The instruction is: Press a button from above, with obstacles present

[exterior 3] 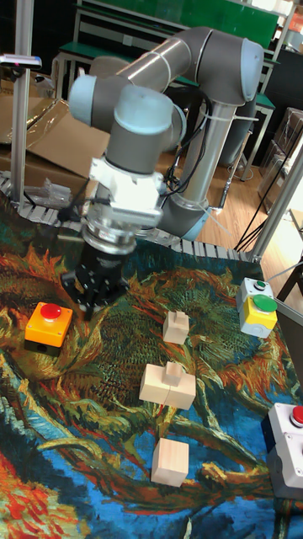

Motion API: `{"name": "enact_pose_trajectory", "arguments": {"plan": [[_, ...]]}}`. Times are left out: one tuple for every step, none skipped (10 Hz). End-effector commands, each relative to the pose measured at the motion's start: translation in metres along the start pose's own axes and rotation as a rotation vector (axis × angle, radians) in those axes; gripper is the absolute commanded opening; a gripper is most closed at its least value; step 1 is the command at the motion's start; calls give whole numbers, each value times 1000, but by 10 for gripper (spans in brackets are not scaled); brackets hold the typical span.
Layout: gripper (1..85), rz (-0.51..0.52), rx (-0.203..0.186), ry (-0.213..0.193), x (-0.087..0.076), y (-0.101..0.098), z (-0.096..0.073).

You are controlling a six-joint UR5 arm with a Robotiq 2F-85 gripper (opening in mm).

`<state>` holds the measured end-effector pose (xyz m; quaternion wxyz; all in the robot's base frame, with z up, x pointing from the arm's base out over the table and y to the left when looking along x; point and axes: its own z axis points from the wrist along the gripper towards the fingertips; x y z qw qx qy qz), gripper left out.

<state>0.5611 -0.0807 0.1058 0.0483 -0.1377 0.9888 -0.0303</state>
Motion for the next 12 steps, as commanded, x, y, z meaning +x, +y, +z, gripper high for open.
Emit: {"name": "enact_pose_trajectory", "arguments": {"plan": [[13,29,-42,-19,-34,27,14],[13,23,-30,-6,-31,24,15],[13,25,-27,1,-29,24,15],[13,26,-27,-11,-31,23,15],[17,51,-48,-28,-34,27,15],[17,75,-55,-32,-43,33,16],[17,87,-62,-35,-49,40,17],[17,100,-71,-37,-52,45,16],[17,95,-67,-41,-53,44,15],[13,87,-62,-43,-53,43,15],[13,80,-66,-44,-54,44,15],[13,76,-72,-41,-53,45,15]]}}
